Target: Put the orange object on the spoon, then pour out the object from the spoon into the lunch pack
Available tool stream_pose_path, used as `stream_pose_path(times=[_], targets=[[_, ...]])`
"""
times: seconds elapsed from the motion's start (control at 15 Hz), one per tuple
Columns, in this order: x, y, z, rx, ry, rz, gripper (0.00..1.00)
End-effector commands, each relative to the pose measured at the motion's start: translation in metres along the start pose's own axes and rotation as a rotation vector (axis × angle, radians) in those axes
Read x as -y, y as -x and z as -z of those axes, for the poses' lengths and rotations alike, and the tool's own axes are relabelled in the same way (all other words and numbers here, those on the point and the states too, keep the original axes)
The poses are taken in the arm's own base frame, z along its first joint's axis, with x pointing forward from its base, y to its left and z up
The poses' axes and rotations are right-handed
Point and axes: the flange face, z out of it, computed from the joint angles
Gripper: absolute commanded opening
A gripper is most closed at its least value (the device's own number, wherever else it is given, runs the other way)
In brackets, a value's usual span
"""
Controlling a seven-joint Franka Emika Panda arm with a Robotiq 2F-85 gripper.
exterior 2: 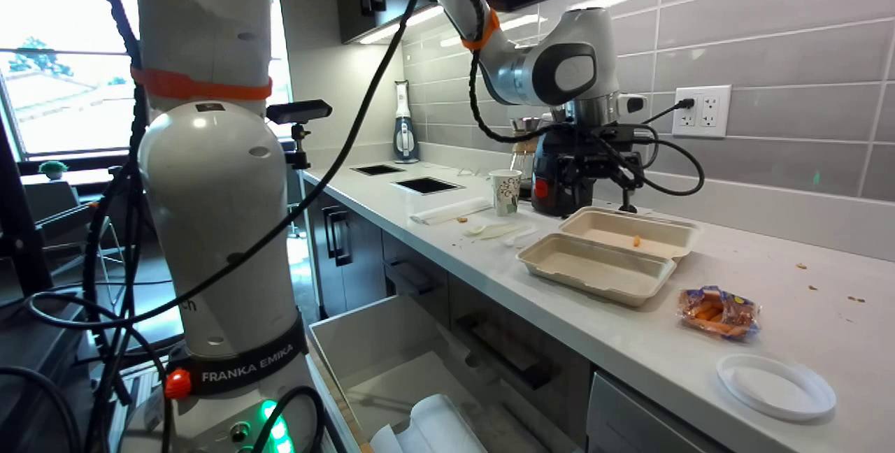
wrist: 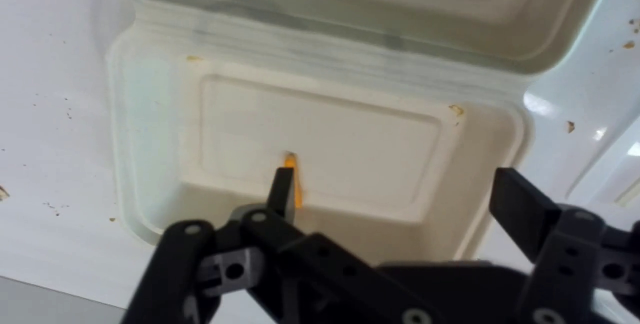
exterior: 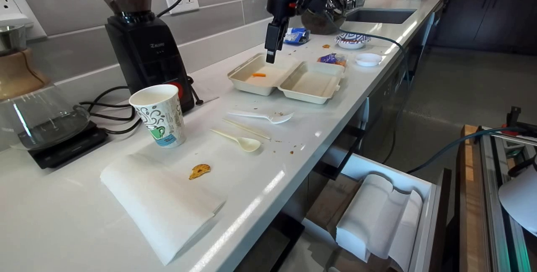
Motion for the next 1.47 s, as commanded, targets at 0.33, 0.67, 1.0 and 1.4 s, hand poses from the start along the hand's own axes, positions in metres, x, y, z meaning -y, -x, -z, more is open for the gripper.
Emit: stream_pose_path(times=[0.33,0.67,1.0,1.4], targets=[[-0.007,-0.035,-0.032,0.045,0.062,-0.051,1.00],[-0.008,-0.047,-0.047,0.047,0.049,-0.046,1.00],[-0.014,-0.052,-0.062,0.060,0.061,-0.034,1.00],[-0.025,-0.055,-0.076,0.061,0.062,-0.041,1.00]])
